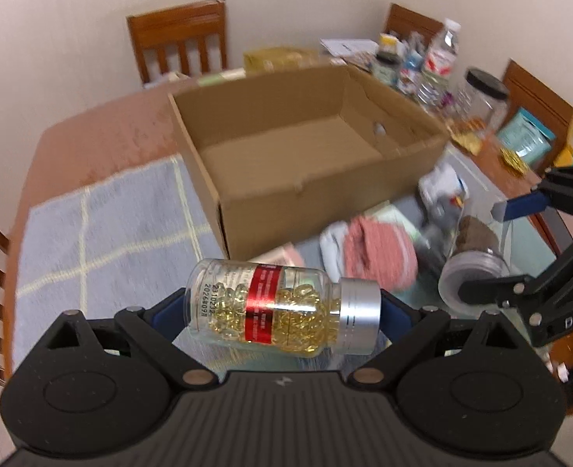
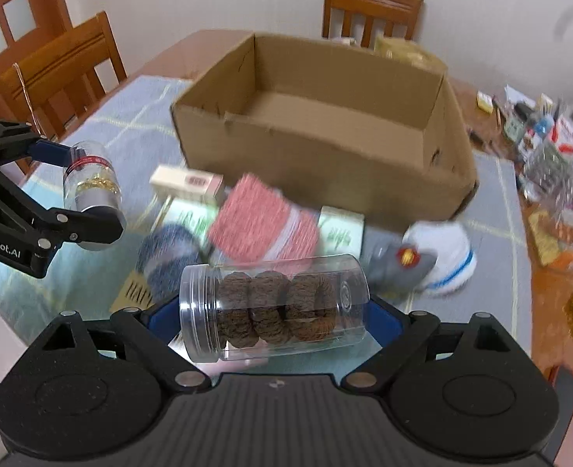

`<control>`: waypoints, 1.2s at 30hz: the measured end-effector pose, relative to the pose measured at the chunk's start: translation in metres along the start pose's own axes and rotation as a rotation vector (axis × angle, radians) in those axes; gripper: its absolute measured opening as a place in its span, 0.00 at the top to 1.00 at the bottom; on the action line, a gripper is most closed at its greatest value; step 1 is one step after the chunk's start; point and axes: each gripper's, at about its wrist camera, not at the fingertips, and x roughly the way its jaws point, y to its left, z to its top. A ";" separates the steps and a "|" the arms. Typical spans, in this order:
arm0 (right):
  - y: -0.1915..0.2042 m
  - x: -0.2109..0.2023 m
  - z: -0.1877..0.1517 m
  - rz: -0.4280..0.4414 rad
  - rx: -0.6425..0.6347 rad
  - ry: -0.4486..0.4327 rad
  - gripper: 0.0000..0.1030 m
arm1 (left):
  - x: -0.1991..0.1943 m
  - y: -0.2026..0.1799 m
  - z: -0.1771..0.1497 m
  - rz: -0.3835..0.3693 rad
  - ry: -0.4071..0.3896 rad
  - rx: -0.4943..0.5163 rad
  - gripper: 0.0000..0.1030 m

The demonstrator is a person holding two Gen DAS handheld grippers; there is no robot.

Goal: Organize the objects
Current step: 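Carry both held jars over the cardboard box and open both tools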

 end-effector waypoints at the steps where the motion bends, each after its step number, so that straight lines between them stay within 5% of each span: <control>1: -0.004 -0.001 0.005 0.003 -0.006 -0.009 0.06 | -0.001 -0.001 0.007 0.006 -0.010 -0.002 0.07; 9: -0.032 -0.007 0.046 -0.012 -0.041 -0.089 0.06 | 0.015 0.006 0.070 0.063 -0.091 -0.045 0.07; 17: -0.067 0.012 0.091 -0.035 -0.014 -0.149 0.06 | 0.055 0.014 0.110 0.088 -0.088 -0.094 0.07; 36: -0.083 0.058 0.110 -0.035 -0.024 -0.082 0.00 | 0.101 0.010 0.110 0.129 -0.006 -0.150 0.05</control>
